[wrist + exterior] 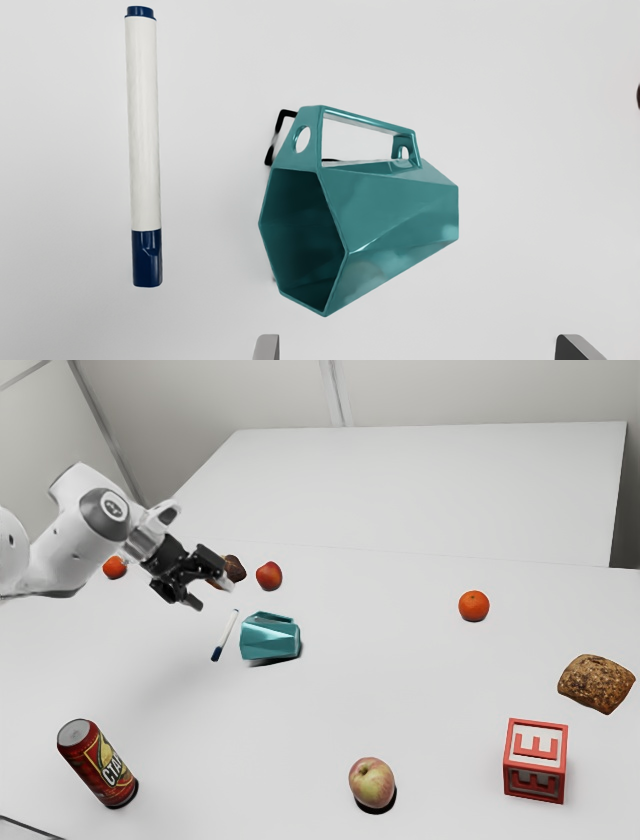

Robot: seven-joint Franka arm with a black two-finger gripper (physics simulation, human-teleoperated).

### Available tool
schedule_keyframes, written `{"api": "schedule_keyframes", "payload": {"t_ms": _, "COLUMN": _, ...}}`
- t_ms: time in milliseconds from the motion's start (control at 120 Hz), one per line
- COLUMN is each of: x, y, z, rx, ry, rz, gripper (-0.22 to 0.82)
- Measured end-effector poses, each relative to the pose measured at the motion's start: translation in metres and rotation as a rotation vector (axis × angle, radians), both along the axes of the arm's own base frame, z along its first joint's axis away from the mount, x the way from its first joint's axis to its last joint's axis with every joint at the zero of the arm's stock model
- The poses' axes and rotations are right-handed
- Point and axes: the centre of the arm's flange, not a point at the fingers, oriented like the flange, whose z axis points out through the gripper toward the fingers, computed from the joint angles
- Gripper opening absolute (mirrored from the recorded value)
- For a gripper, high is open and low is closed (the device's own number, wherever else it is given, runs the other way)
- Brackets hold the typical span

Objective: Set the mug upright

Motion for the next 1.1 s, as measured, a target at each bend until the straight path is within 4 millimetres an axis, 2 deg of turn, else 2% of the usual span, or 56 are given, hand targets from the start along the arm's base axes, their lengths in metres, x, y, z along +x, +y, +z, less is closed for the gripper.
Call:
{"api": "schedule_keyframes", "payload": {"t_ms": 108, "x": 0.001, "y": 0.000, "z": -0.025, "rx": -0.082, "ry": 0.023, "rz": 0.061, "gripper": 0.60}}
{"api": "schedule_keyframes", "payload": {"t_ms": 567, "x": -0.002, "y": 0.014, "z": -0.098, "rx": -0.275, "ry": 0.081, "rz": 0.162, "gripper": 0.60}}
{"api": "schedule_keyframes", "payload": {"t_ms": 800, "x": 0.016, "y": 0.017, "z": -0.110, "rx": -0.330, "ry": 0.048, "rz": 0.152, "gripper": 0.60}}
{"api": "schedule_keyframes", "payload": {"t_ms": 1100, "x": 0.028, "y": 0.011, "z": -0.122, "rx": -0.376, "ry": 0.024, "rz": 0.134, "gripper": 0.60}}
